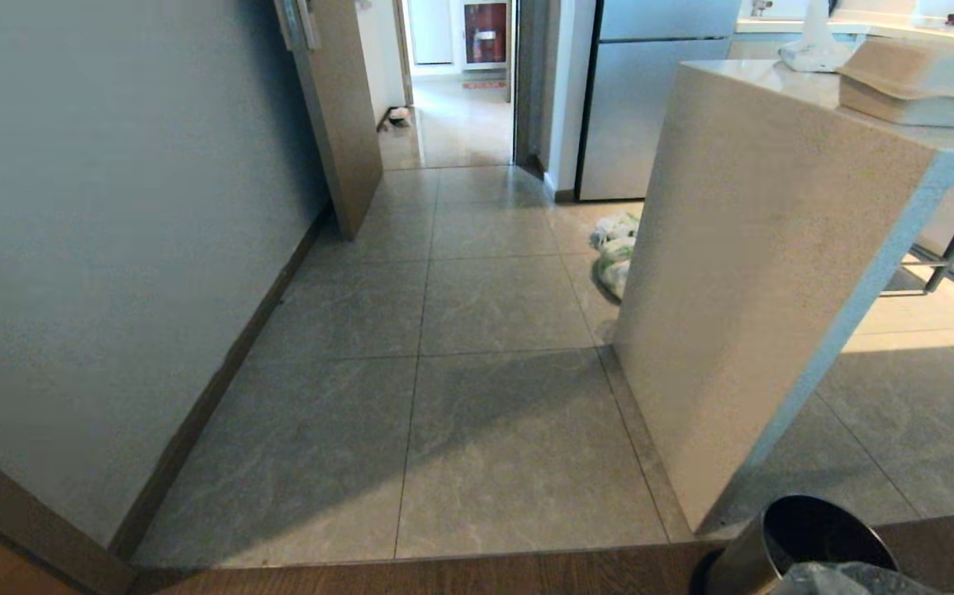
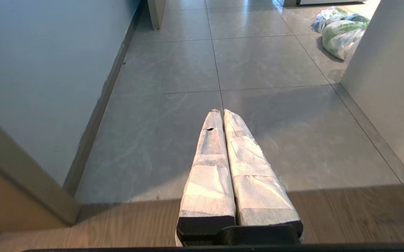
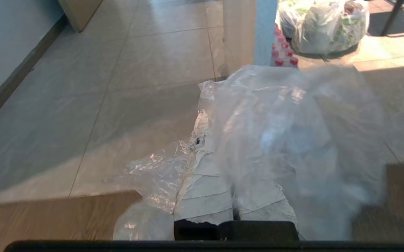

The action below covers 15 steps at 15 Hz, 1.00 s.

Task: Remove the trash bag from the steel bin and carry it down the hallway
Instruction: Put the trash bag at the door

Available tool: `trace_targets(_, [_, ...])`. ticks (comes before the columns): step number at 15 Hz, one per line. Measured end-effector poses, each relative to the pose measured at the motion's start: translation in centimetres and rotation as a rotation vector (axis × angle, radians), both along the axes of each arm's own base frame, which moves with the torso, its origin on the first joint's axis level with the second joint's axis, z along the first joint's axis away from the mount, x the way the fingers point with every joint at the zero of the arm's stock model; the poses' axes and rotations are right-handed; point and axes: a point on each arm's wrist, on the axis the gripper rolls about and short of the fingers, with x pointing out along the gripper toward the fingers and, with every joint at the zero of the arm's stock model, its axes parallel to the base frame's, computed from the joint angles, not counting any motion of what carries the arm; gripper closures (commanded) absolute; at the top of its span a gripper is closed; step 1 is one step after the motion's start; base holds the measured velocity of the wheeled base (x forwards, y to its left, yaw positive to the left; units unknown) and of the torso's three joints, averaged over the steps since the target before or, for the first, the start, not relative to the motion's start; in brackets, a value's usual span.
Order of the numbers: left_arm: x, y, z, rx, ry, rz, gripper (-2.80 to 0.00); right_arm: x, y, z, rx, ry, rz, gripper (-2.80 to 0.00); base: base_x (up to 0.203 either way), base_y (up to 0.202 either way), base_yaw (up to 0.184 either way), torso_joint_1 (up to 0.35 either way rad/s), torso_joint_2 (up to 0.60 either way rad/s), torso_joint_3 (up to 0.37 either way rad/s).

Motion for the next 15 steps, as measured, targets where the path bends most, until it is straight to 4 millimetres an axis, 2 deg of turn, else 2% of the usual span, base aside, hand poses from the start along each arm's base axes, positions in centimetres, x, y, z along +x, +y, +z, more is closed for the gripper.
trace_targets(15, [0.0,0.0,0.01,-0.001,-0.001,0.0,0.0,0.0,0.0,0.0,0.0,0.0,0.0,0.0,0.189,0.0,0.002,0.001,0.0,0.003])
